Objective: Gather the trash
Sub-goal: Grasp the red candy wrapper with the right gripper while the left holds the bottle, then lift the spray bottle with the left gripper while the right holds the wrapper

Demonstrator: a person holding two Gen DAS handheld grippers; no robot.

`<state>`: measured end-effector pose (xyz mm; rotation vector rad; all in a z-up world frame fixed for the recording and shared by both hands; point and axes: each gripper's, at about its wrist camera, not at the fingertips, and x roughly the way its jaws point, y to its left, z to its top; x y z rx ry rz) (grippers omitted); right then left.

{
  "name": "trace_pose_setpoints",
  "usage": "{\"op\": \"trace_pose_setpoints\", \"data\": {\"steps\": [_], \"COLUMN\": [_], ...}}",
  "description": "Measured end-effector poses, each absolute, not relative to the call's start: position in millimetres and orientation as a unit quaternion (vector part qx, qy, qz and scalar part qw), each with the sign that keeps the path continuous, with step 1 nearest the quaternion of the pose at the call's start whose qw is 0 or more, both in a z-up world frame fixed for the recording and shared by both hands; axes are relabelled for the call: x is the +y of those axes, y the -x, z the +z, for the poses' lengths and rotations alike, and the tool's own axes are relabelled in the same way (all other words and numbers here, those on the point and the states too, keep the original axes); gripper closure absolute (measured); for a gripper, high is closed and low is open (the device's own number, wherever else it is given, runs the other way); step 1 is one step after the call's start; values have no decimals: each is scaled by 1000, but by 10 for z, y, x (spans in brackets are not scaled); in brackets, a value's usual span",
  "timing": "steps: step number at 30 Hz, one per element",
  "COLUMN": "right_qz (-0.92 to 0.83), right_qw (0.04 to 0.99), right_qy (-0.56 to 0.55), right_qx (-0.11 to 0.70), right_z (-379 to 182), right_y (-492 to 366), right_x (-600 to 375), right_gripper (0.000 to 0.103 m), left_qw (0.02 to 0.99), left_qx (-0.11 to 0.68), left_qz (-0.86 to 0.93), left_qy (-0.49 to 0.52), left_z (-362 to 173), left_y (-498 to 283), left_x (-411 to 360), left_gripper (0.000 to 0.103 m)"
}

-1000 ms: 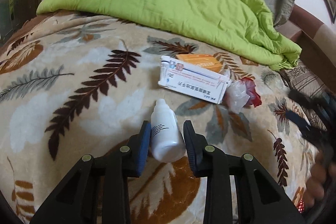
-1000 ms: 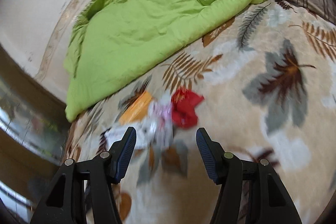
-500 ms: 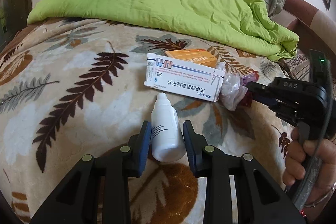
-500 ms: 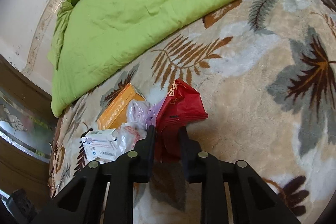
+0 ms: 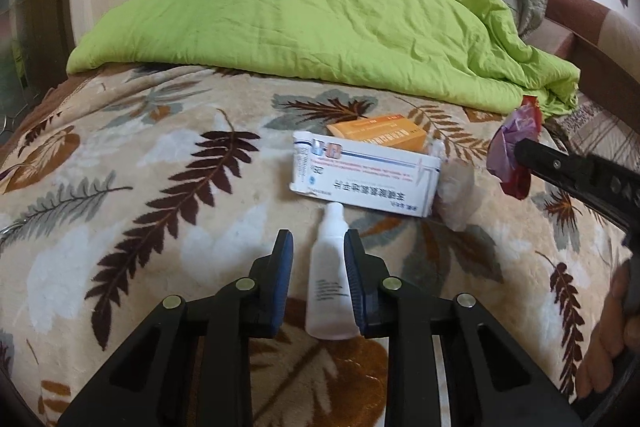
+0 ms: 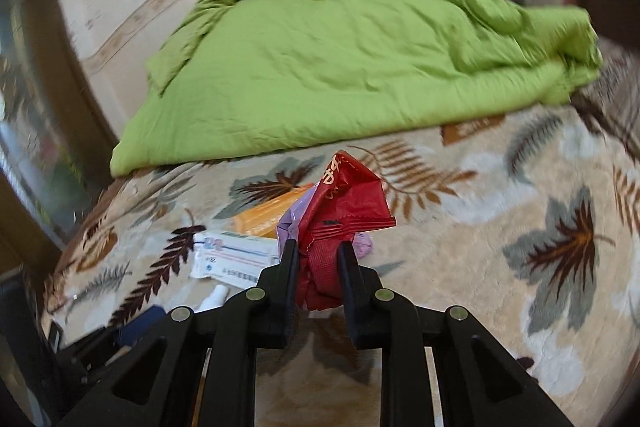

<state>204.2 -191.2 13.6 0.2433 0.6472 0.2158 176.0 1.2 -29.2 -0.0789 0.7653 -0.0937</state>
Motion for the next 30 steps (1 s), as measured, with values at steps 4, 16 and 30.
{"op": "trace_pose_setpoints", "data": {"steps": [4, 16, 30], "right_qz": [116, 111, 113], "right_qw": [936, 938, 939], "right_qy": [-100, -97, -107], "right_qx": [316, 315, 307], "right_z": [125, 121, 180], "right_y": [-2017, -1994, -1986], "right_x": [-1786, -1781, -1813], "right_gripper": [82, 82, 82], "left_qw": [926, 899, 897], "left_qx": [374, 418, 419], "left_qz": [-35, -71, -122], "left_qy": [45, 109, 72], "left_z": [-294, -376, -378], "left_y": [-1783, -1874, -1853], "left_x": [70, 263, -23], "left_gripper": [82, 95, 70]}}
